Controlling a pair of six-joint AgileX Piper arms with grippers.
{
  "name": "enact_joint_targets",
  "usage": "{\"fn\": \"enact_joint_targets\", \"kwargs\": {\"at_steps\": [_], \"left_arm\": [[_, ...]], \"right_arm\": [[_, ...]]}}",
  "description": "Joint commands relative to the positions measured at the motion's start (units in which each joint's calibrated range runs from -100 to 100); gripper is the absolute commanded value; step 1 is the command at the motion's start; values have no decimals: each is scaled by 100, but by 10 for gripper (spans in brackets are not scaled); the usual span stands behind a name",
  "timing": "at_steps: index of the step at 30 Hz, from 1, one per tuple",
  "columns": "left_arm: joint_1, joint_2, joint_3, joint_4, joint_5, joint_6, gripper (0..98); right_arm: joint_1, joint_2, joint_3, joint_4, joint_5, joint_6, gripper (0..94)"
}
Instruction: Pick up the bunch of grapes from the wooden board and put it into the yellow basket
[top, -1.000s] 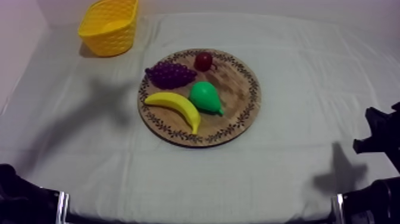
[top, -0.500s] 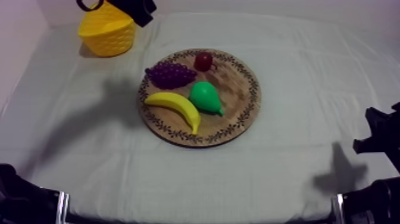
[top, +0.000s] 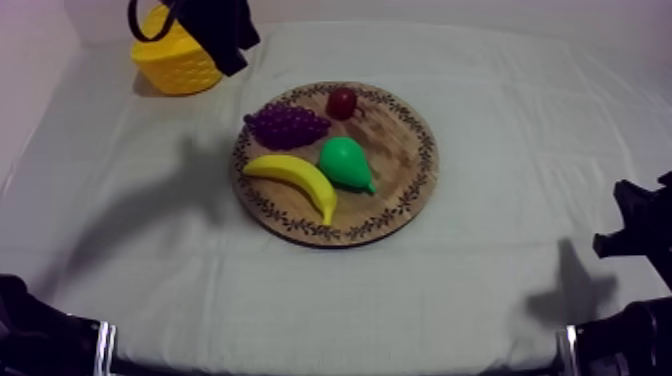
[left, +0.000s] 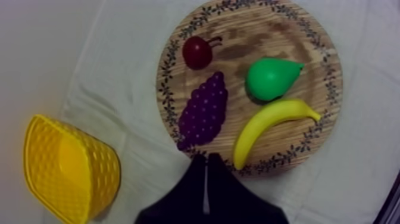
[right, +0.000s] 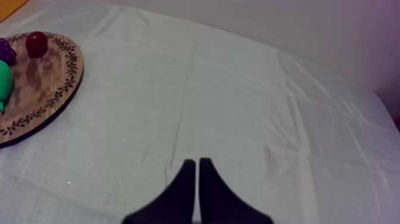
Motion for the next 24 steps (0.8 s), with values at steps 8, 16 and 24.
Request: {"fn": "enact_joint_targets", "kwargs": {"at_steps": [8, 16, 24], "left_arm": [[33, 22, -43, -3, -54, -178, 0], [173, 75, 62, -257, -551, -907, 0], [115, 156, 159, -454, -905, -1328, 0]], "right_arm": [[1, -2, -1, 1, 3, 1, 5], [1, -2, -1, 1, 3, 1, 5], [1, -2, -1, 1, 3, 1, 5]]}}
